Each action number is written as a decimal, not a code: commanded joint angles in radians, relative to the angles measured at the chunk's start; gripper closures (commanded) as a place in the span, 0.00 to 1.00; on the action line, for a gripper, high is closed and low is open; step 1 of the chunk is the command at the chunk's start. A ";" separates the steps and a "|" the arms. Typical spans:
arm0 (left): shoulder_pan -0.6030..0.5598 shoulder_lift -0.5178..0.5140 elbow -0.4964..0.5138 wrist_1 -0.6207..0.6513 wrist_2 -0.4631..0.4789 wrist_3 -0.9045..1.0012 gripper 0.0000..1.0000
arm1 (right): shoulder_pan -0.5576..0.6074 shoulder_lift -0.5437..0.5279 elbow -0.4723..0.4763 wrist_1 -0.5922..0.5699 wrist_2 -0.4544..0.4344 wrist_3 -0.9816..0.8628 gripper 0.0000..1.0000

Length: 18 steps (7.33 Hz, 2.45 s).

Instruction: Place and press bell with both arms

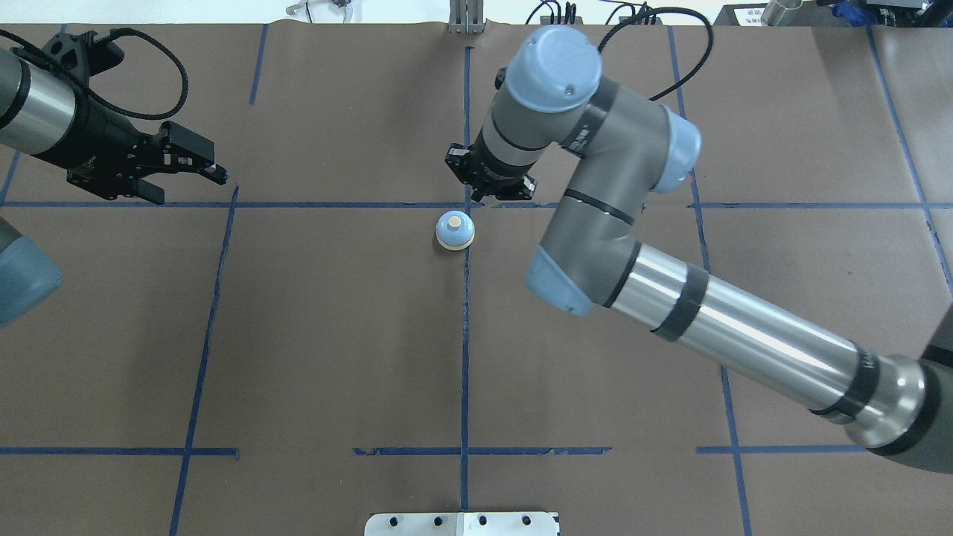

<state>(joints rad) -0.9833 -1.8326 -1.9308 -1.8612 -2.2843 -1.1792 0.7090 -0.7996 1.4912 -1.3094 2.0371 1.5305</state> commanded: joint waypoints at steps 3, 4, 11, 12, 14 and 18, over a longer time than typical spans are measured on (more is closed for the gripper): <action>-0.090 0.065 0.076 0.019 0.008 0.363 0.01 | 0.437 -0.508 0.305 0.001 0.357 -0.415 0.01; -0.150 0.090 0.114 0.020 0.009 0.492 0.01 | 0.517 -0.614 0.313 0.004 0.363 -0.578 0.00; -0.587 0.167 0.403 0.357 -0.101 1.451 0.00 | 0.934 -0.834 0.270 -0.326 0.324 -1.615 0.00; -0.598 0.241 0.339 0.391 -0.100 1.449 0.00 | 0.932 -0.854 0.271 -0.324 0.322 -1.615 0.00; -0.595 0.303 0.312 0.408 -0.095 1.441 0.00 | 0.931 -0.921 0.290 -0.324 0.318 -1.665 0.00; -0.597 0.361 0.219 0.429 -0.103 1.310 0.00 | 0.905 -1.046 0.354 -0.332 0.305 -1.728 0.00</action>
<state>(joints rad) -1.5784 -1.4829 -1.6787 -1.4286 -2.3824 0.1919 1.6318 -1.8299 1.8442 -1.6395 2.3505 -0.1985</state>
